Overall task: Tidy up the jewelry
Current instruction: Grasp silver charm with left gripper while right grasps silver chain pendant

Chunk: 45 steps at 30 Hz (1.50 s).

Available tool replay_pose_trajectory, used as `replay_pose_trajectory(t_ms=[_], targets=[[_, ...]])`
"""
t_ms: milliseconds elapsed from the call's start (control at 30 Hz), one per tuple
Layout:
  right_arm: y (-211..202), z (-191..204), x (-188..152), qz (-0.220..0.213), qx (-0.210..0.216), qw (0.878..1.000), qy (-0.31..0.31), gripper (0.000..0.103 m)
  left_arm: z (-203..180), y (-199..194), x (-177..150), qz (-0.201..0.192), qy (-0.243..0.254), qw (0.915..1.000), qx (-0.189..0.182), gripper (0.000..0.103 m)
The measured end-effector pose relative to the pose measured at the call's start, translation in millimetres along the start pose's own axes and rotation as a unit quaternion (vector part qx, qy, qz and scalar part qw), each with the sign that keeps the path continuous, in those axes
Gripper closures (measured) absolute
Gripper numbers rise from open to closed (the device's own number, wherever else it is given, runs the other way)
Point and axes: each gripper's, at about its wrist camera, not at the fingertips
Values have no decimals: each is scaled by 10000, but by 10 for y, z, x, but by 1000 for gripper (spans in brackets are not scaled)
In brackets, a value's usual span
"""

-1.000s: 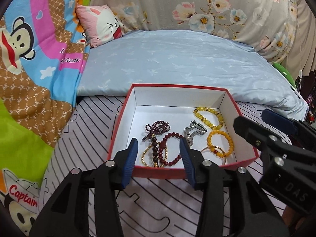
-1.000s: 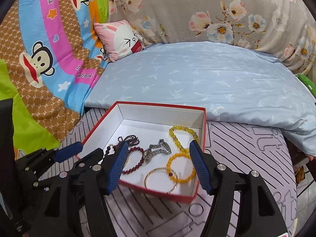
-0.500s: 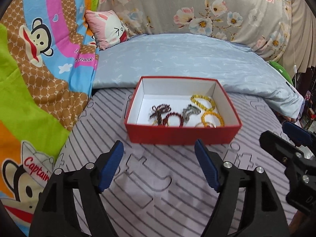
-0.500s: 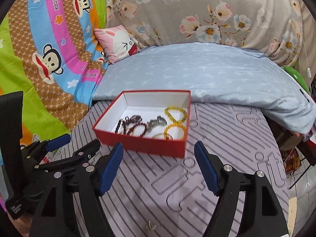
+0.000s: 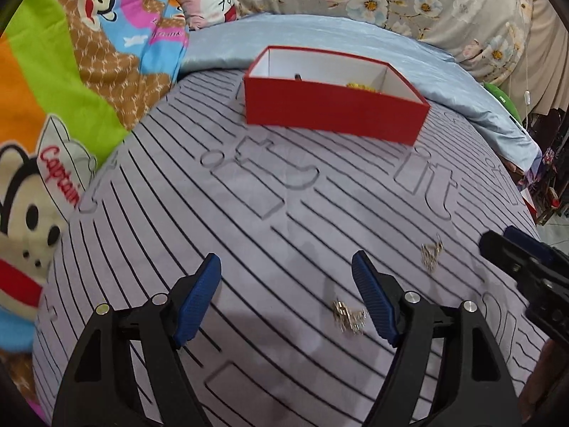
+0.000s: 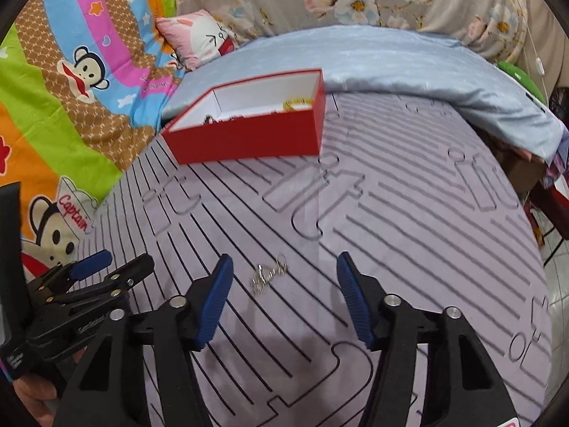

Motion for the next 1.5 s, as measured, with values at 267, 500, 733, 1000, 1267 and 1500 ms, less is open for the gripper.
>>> replay_pose_trajectory(t_ms=[267,500,733,1000,1267,1500], targets=[[240,80,-112,185,19,9998,-11,67,13,-66,-259,38,-17,9999,-115,31],[459,98,-36,321,-46,9995,13,76,76,-176,-340,-53,-45,9998,-207,31],[543,58,9,377,-120,9992,38,96,33,-211,-401,18,26,9997,-259,31],[408,-37,-58,408,43,9987,298,101,-65,-124,-362,133,4,9993,-347,34],[250,-73,-204,469,181,9980,391,102,-151,42,-308,220,25,9990,-391,48],[227,-81,-249,540,306,9972,407,102,-277,69,-308,193,234,9984,-476,82]])
Point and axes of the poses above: each gripper's, at about its wrist camera, not at the fingertips, and y roughly the way its jaws point, z to its left, x to its top, and after that the axes turned 5 degrees about -y, right-handed
